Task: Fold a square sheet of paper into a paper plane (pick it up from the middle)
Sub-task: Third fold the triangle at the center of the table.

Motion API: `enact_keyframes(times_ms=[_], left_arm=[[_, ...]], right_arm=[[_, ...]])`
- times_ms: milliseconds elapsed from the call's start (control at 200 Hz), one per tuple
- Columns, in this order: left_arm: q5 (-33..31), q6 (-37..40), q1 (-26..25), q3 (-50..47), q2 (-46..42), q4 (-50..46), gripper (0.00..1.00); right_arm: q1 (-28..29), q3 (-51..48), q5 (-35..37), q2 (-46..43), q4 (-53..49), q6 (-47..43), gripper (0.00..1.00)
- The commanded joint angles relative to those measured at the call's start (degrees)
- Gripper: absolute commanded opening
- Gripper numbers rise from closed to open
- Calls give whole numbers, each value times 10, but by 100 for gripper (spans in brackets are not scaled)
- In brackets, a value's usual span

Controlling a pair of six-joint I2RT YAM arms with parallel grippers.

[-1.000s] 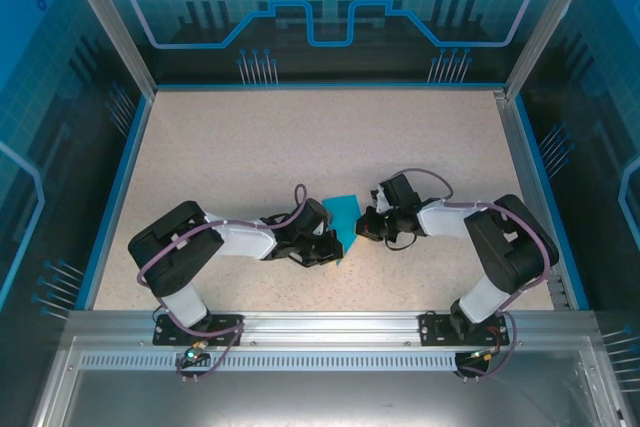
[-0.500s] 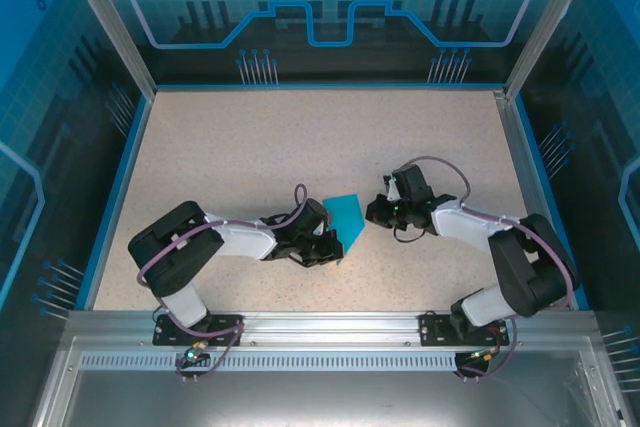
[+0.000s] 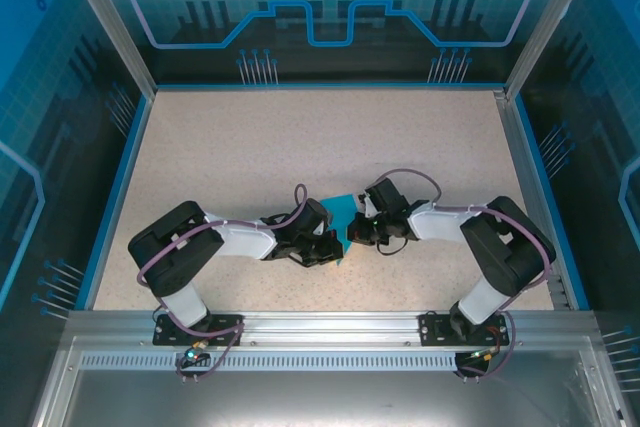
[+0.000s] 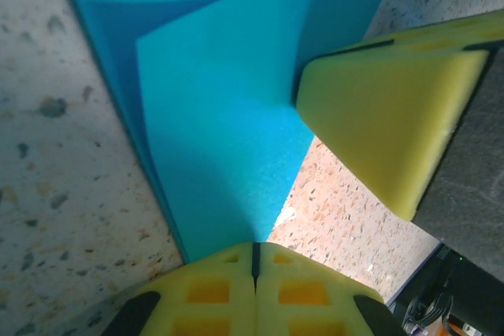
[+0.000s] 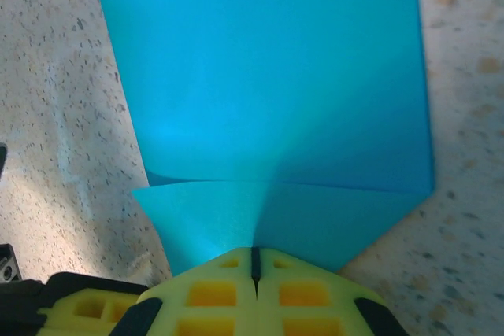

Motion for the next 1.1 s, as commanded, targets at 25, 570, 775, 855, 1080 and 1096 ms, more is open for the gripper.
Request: enact_keyframes(times_ms=[25, 570, 775, 855, 1080, 1096], left_arm=[[-18, 0, -8, -32, 15, -104, 0], [18, 55, -42, -48, -30, -158, 0], [-18, 89, -39, 4, -74, -220, 2], [-34, 92, -30, 25, -91, -225, 3], [-69, 94, 0, 55, -106, -207, 3], [-69, 94, 1, 57, -107, -204, 3]], right_arm=[[3, 14, 35, 26, -42, 9, 0], [-4, 35, 63, 59, -89, 31, 0], [-5, 45, 50, 25, -82, 33, 0], [-6, 48, 41, -4, -70, 35, 0], [-35, 42, 19, -76, -56, 22, 33], [-37, 40, 18, -79, -56, 21, 35]])
